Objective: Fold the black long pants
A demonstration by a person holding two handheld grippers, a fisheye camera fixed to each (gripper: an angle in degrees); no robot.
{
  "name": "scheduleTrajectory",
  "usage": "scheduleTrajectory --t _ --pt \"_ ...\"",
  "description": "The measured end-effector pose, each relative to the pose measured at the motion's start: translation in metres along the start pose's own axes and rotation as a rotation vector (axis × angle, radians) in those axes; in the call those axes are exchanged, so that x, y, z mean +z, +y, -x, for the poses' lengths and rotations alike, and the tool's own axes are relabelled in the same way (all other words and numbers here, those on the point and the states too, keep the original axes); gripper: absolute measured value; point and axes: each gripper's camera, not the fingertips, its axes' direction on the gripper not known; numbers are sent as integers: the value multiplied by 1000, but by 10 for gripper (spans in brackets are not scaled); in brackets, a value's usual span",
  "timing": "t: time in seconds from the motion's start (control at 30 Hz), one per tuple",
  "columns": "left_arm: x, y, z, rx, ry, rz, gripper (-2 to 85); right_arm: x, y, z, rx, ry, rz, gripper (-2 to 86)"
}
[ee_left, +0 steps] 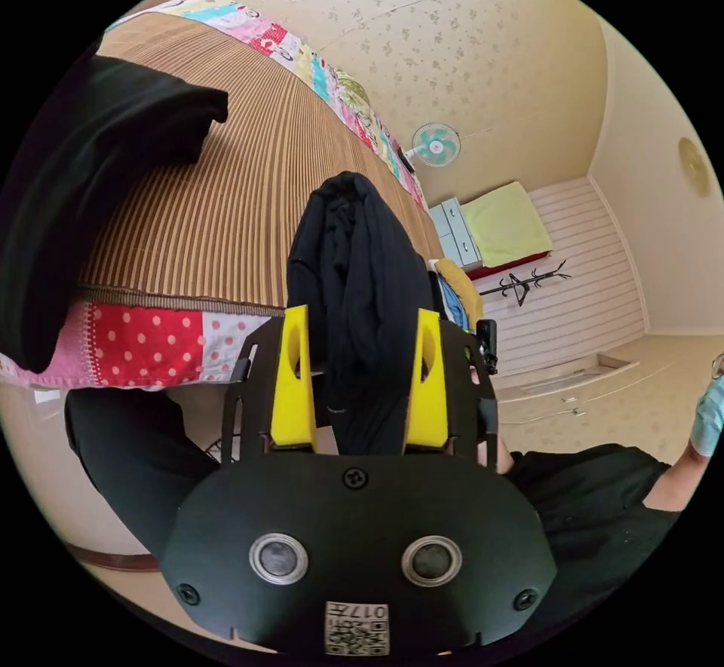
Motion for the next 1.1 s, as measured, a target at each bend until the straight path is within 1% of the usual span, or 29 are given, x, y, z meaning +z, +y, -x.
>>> scheduleTrajectory --t 0.07,0.1,0.2,0.27,0.33,0.43,0.5,0.53,0.57,0.63,0.7,0.83,0.97,1.1 --pt "15 -13 -3 19 -36 27 214 20 -10 -8 14 33 48 261" --pt "29 -19 -3 18 -59 72 222 34 -14 -14 33 36 99 267" --pt "58 -21 8 -11 -50 167 233 37 -10 -21 37 34 53 270" --pt "58 -14 13 -6 -36 135 230 35 -8 -23 42 -2 56 260" --pt "58 -8 13 20 -16 118 217 48 -6 -30 59 -107 135 249" --pt "68 0 22 2 89 134 190 55 -1 -28 25 -53 98 239" --pt "68 10 26 -69 178 116 157 58 -4 -25 3 -68 112 223" --pt "68 13 24 -84 206 108 147 57 -6 -14 -52 -72 136 201" --pt "64 21 14 -100 197 80 126 56 -7 -5 -96 -54 152 190" --pt "52 30 -13 -42 100 60 116 56 -7 40 -263 12 207 154" --pt "28 39 -44 24 -18 9 109 60 -8 70 -355 36 227 134" --pt "-24 48 -62 6 -53 -127 101 83 -21 123 -438 -23 206 118" --pt "-106 53 -81 58 -74 -312 100 116 -40 175 -532 -95 163 117" --pt "-196 37 -95 92 -186 -431 108 175 -80 249 -620 -166 172 121"
